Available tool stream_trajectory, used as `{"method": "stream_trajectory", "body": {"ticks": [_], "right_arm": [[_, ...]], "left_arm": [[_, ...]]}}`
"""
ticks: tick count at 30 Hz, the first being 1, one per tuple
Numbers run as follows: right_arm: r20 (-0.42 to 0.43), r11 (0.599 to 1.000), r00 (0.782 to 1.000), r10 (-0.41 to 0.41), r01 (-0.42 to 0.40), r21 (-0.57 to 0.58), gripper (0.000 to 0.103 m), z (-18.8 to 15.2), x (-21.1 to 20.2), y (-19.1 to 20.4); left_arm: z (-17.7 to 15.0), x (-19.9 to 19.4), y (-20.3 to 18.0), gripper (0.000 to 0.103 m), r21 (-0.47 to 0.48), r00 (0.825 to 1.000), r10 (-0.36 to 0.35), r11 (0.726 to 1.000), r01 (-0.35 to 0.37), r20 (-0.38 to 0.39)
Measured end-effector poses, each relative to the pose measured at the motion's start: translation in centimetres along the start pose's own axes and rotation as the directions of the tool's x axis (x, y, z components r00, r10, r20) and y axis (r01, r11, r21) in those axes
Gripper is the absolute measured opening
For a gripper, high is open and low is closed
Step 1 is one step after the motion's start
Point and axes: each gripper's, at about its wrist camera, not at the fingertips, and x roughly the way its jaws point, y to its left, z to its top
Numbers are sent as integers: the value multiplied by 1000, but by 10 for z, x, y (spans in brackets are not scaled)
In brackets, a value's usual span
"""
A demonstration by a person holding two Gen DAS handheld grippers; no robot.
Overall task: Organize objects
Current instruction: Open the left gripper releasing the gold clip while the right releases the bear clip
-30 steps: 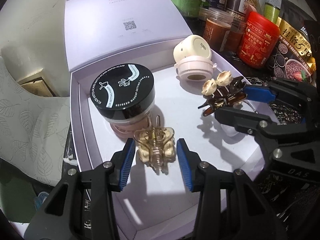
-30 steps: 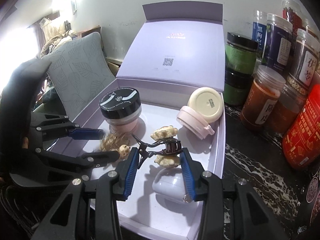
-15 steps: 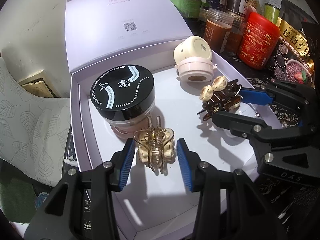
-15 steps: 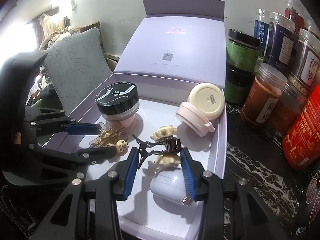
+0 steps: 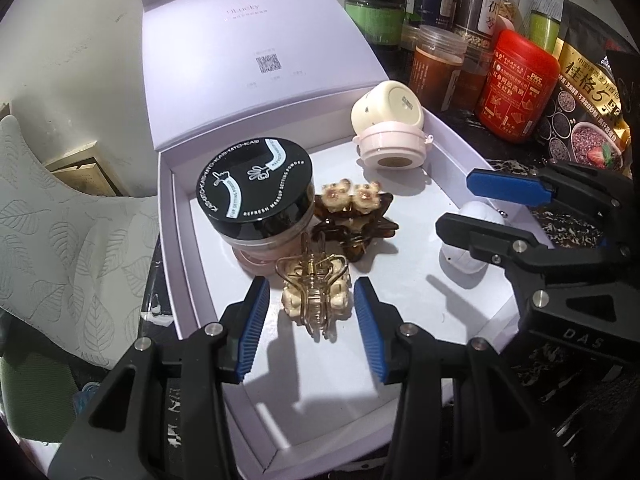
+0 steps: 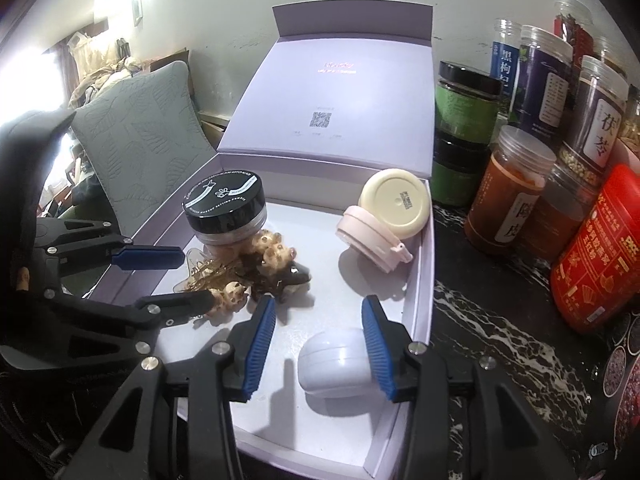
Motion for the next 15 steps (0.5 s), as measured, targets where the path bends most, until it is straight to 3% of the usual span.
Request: {"method": "stream_trajectory", "body": {"ticks": [15], "right_arm": [[55,999,998,-31,30,19,52,-1,-40,6]], "left_arm": [[-1,-48,2,43,-29,997,12,1000,-10,78]]}}
